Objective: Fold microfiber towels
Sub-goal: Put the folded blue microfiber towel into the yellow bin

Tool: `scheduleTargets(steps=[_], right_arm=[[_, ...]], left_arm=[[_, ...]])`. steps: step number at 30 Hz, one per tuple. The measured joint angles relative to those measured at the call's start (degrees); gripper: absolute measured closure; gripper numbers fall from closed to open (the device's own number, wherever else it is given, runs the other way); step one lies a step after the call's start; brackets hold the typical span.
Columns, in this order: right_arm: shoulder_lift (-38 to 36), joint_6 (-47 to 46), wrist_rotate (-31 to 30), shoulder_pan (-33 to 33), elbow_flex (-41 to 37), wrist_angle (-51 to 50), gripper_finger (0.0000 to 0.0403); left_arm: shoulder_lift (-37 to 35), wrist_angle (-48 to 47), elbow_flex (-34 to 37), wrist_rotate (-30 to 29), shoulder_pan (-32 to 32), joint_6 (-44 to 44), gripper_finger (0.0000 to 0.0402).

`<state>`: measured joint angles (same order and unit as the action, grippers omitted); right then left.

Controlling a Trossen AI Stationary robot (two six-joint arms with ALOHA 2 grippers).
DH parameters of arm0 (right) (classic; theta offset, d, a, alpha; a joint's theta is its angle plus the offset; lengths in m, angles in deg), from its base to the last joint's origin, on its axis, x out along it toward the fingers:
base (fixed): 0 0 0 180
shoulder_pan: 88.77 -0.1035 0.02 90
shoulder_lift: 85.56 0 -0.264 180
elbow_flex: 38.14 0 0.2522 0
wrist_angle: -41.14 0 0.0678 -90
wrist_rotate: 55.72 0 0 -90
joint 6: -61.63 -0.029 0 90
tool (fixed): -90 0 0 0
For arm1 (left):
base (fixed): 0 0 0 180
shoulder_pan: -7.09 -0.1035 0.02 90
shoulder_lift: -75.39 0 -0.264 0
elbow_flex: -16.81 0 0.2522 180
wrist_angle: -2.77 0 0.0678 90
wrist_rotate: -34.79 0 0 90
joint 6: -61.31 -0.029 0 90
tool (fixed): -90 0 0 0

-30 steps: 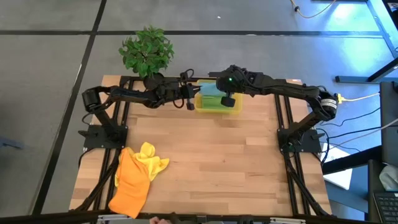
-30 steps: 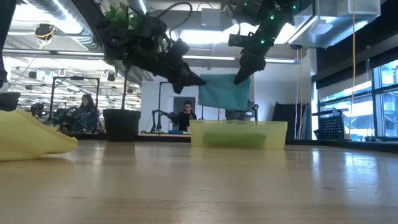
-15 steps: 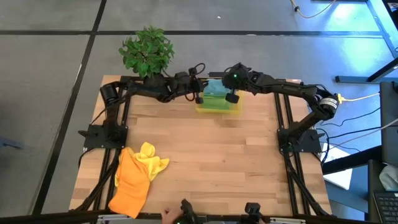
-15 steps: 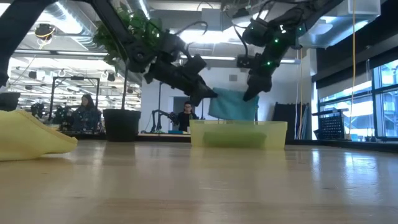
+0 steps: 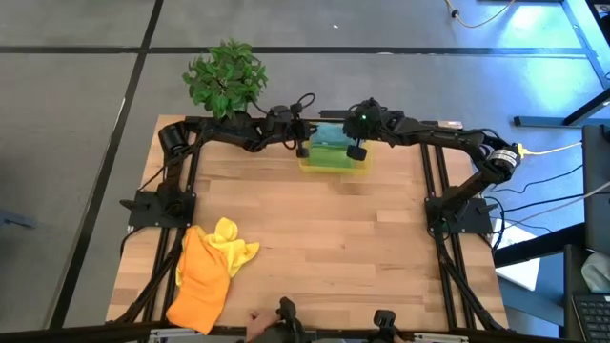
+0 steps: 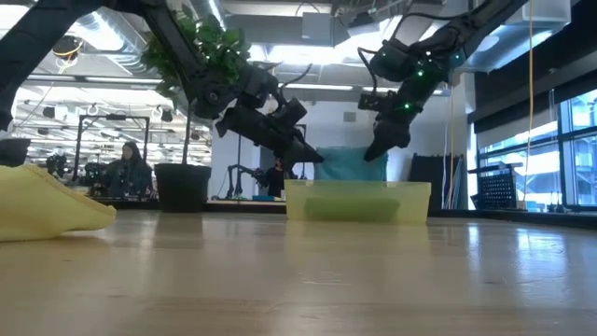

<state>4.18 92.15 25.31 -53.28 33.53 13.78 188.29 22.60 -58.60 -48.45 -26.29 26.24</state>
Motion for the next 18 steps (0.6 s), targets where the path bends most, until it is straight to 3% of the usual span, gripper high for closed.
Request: scheduleTargets(steps=[4,12,18], right_arm=[[0.0,-1.0,1.3,-0.7,-2.4,0.4,0.039],[0.0,-1.2,2.1,-3.3,-5.9,0.1,0.039],[0.0,-1.2,3.1,-5.0,-5.9,-0.4,0.039]], left_arm=[[0.0,-4.2,0.0,3.3,0.6,-1.2,0.0401],[0.1,-5.5,0.1,1.8,2.9,-7.2,0.0401],[0.0,-5.8,0.1,3.1,3.5,-5.0,0.0401]])
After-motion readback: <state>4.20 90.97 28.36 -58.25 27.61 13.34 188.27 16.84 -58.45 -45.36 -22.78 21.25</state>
